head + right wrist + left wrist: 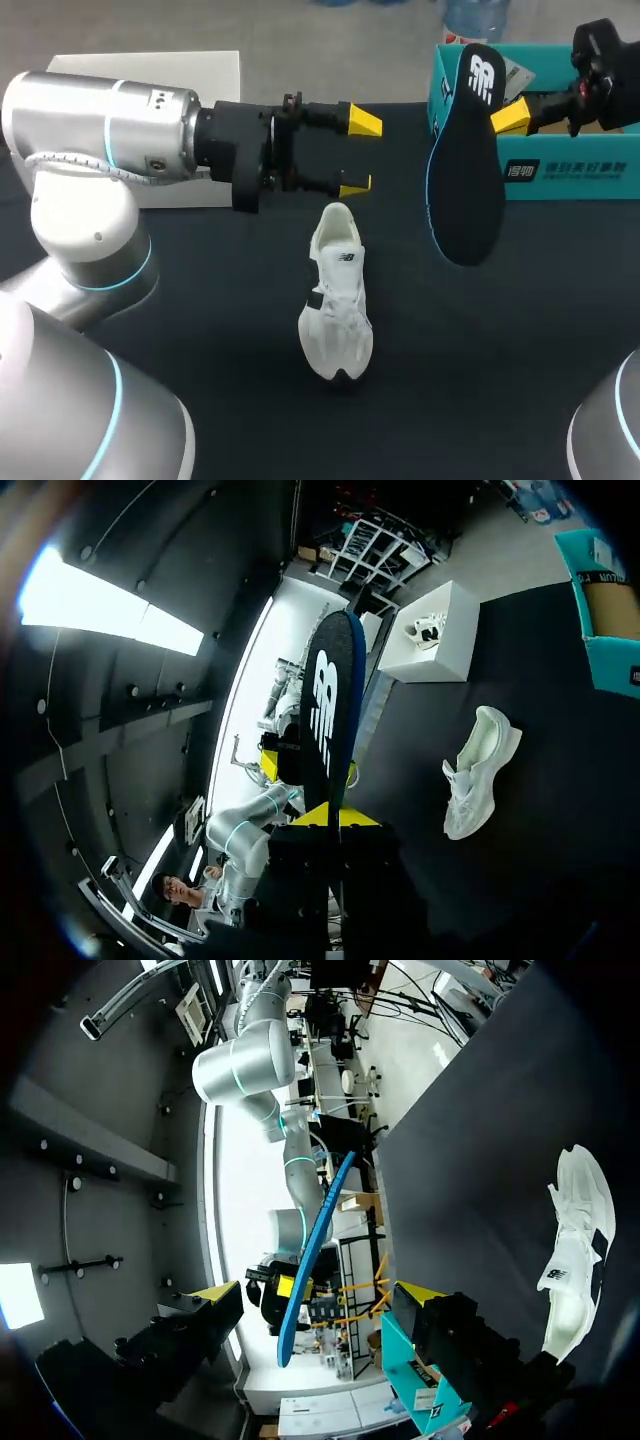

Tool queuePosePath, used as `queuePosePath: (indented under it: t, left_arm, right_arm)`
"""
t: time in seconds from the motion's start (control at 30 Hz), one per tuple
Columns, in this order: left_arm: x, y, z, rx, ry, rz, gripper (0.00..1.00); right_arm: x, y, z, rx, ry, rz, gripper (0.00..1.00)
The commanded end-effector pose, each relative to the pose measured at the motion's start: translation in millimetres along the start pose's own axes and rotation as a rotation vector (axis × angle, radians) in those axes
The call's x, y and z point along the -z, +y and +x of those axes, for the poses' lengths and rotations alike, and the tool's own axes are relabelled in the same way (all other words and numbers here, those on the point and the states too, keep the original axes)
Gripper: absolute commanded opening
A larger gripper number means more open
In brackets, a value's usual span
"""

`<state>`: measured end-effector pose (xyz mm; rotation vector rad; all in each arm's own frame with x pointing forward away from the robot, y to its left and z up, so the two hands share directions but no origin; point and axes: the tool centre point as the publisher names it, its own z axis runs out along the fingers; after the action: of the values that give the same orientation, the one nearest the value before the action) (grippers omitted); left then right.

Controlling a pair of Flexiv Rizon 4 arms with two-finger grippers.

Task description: Take the shoe out of the shoebox, open the shoe tongue, remove and reinsert the insole, then place the shoe into the shoebox

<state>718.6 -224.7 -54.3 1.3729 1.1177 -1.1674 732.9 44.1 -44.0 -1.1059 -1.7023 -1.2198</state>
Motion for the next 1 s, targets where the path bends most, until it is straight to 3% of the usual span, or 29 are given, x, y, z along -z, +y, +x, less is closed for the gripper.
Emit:
queuePosePath:
  t: [0.03,0.27,0.73,1.0]
  left_arm:
    - [-13.9,4.8,2.7,-0.006,-0.02,0.001,1.0]
    - [-25.4,6.7,4.2,-0.009,-0.027,-0.036,1.0]
    - [-45.9,9.4,9.5,-0.015,-0.033,-0.067,0.99]
    - [-48.8,11.2,9.4,-0.026,-0.037,-0.086,0.81]
  right_arm:
    - [-10.3,12.4,-5.6,-0.06,-0.014,0.051,0.0]
    - [-14.7,34.8,-8.2,-0.116,-0.102,0.133,0.0]
    - [-35.4,54.1,-8.4,-0.152,-0.088,0.245,0.0]
    - [-48.8,50.6,-7.6,-0.155,-0.078,0.276,0.0]
